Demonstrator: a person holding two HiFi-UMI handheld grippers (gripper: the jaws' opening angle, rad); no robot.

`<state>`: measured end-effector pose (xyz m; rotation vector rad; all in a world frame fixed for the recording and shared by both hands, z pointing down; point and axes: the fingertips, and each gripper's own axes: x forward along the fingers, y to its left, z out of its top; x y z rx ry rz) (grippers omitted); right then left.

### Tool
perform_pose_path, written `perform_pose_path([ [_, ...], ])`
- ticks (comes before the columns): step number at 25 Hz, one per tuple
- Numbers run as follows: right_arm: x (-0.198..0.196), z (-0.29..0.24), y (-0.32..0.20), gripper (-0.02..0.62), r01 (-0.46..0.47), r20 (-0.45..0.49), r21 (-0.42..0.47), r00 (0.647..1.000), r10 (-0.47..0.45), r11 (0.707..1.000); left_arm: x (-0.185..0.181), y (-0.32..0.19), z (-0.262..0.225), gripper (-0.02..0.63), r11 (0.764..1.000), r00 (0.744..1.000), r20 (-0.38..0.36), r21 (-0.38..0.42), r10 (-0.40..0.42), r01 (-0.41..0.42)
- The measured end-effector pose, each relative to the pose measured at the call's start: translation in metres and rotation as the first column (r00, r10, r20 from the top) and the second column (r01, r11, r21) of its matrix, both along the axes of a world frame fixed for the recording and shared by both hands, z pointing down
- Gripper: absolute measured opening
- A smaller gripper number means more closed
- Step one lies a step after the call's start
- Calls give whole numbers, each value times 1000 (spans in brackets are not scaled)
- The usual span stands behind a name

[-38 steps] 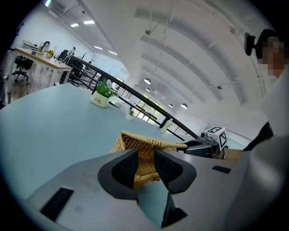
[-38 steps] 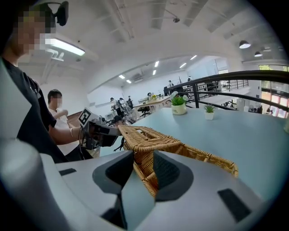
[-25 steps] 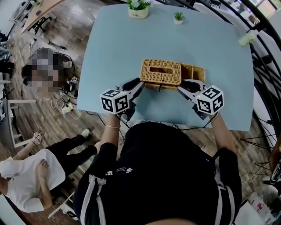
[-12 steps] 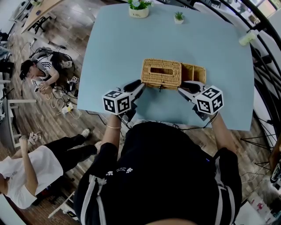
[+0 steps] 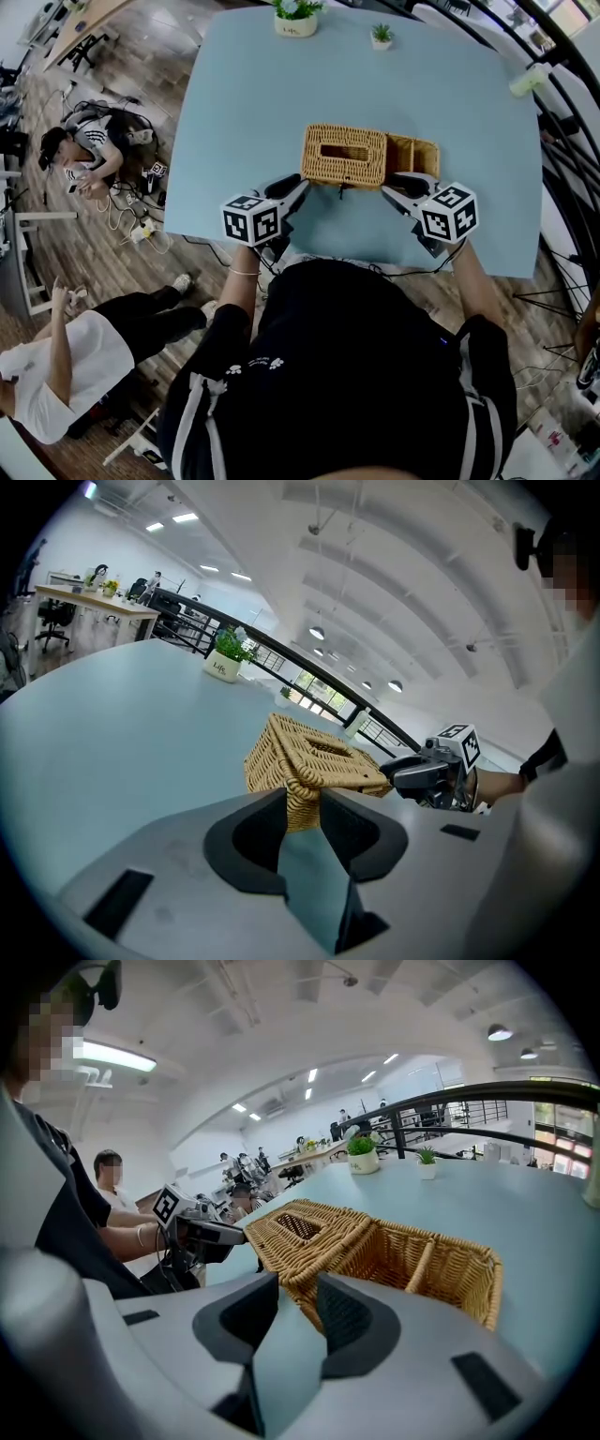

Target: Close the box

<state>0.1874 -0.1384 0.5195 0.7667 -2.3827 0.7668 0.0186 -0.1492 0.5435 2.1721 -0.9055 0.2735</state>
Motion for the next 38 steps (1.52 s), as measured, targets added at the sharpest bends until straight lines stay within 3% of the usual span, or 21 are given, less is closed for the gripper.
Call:
perform_pose_path([
  [8, -1, -2, -2, 126, -43, 50, -8, 998, 44, 999, 0, 5, 2, 92, 1000, 1000, -14, -9, -4, 4],
  [14, 5, -11, -10, 93, -156, 109, 21, 982, 153, 988, -7, 4, -7, 92, 998, 998, -21, 9, -55, 56],
  [19, 6, -20, -18, 7, -271, 186, 41, 948, 259, 962, -13, -3, -21, 91, 994, 996, 13, 73, -87, 86],
  [30, 3, -60, -36, 2, -426, 329, 107, 868, 373, 898, -21, -17, -69, 28, 966, 989, -6, 216, -147, 145],
  [38, -6, -89, -43, 2, -438, 336, 213, 872, 356, 873, -28, -24, -111, 26, 926, 979, -40, 321, -198, 200],
])
